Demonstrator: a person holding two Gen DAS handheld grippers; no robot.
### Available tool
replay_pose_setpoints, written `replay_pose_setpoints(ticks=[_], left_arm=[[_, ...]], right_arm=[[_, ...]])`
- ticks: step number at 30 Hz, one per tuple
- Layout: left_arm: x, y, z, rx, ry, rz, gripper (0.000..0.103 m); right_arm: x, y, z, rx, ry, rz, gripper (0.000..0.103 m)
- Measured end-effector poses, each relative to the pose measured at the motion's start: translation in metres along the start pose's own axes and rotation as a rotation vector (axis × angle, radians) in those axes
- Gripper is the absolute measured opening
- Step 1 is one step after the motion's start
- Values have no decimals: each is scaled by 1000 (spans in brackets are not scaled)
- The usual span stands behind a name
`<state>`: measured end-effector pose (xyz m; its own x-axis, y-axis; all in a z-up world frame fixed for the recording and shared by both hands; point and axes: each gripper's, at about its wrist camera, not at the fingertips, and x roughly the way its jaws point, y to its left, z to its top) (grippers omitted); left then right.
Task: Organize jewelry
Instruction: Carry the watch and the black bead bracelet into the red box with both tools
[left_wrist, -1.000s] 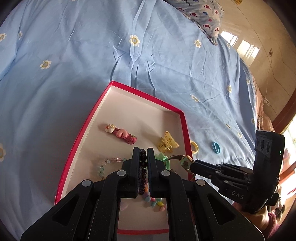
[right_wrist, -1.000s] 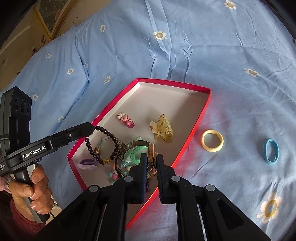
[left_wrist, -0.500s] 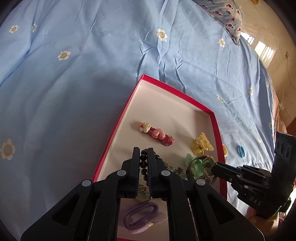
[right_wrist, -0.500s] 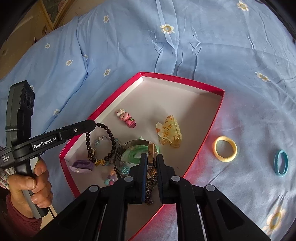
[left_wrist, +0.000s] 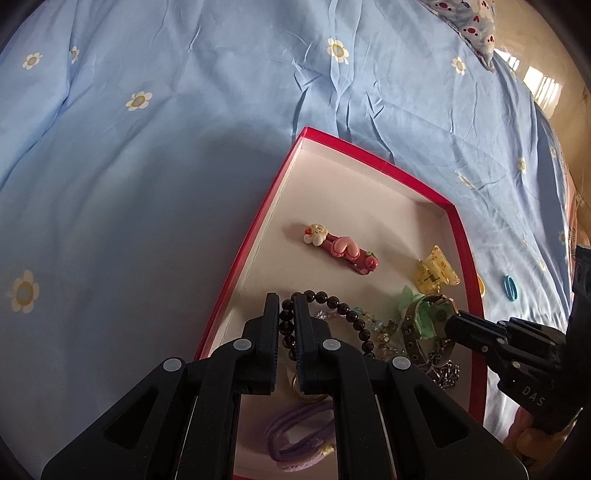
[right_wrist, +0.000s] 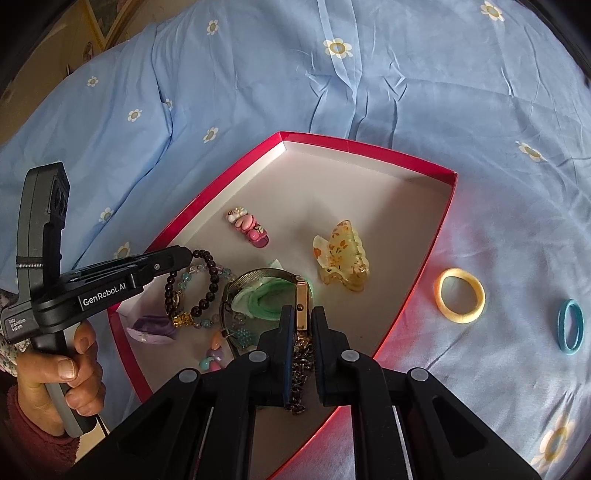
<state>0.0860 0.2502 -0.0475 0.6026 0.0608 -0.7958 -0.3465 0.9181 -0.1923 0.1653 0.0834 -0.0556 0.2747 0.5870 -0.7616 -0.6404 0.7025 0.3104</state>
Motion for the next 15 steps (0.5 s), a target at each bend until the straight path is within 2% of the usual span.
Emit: replay_pose_setpoints(ticks=[15], left_arm=[[2,-2,0,-4,13,12,8]], right_arm=[[3,-4,-1,33,1,31,13]])
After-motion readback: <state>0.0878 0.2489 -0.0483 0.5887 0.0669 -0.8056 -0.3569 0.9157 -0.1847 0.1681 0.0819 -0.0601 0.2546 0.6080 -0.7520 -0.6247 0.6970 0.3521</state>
